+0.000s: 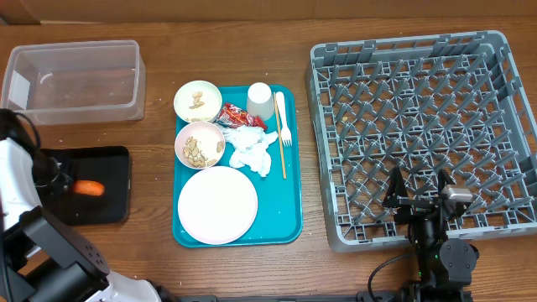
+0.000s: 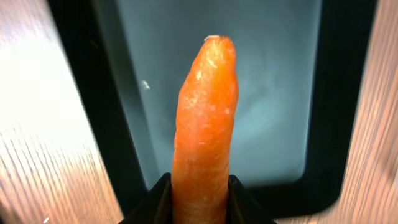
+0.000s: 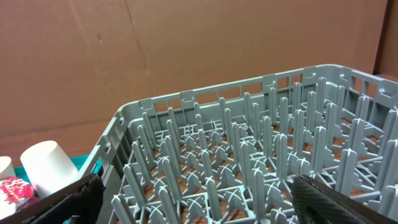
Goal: Sort waste into correct bins and load items into the dishwasher rack
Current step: 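Carry the carrot left and release it onto the black tray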
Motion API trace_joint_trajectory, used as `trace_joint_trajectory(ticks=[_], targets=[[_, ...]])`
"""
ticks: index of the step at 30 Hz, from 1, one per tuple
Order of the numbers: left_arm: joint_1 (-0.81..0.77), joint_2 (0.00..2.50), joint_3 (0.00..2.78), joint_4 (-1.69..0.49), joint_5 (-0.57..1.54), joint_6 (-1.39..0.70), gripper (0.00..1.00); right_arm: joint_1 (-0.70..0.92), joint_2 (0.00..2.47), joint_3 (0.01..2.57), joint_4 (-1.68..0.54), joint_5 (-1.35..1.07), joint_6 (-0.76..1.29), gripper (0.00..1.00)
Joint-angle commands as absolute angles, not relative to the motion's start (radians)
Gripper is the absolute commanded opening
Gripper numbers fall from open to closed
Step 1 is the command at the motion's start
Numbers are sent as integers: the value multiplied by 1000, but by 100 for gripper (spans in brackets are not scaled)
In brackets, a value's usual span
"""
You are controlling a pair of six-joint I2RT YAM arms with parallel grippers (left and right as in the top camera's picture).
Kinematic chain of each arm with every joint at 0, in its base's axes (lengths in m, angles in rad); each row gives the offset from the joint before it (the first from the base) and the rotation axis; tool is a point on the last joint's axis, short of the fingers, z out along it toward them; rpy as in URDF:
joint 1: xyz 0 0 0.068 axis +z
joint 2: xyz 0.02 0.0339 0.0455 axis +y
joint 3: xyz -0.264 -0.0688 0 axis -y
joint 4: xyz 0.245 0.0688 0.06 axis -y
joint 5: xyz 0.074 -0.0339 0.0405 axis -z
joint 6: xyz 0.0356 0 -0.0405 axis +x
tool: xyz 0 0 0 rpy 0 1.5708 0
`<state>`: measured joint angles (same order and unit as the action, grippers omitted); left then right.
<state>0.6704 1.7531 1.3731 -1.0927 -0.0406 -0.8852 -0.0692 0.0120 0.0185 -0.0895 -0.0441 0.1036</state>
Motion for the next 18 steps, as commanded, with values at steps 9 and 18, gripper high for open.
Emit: trace_joint_trajectory(ticks=[9,18], targets=[[688,1756,1279,-937,-102,-992,8,-62,4,8,-82,-38,97,100],[687,1756,1279,-941,-26,-912,93,-62,4,8,-82,-38,97,100]])
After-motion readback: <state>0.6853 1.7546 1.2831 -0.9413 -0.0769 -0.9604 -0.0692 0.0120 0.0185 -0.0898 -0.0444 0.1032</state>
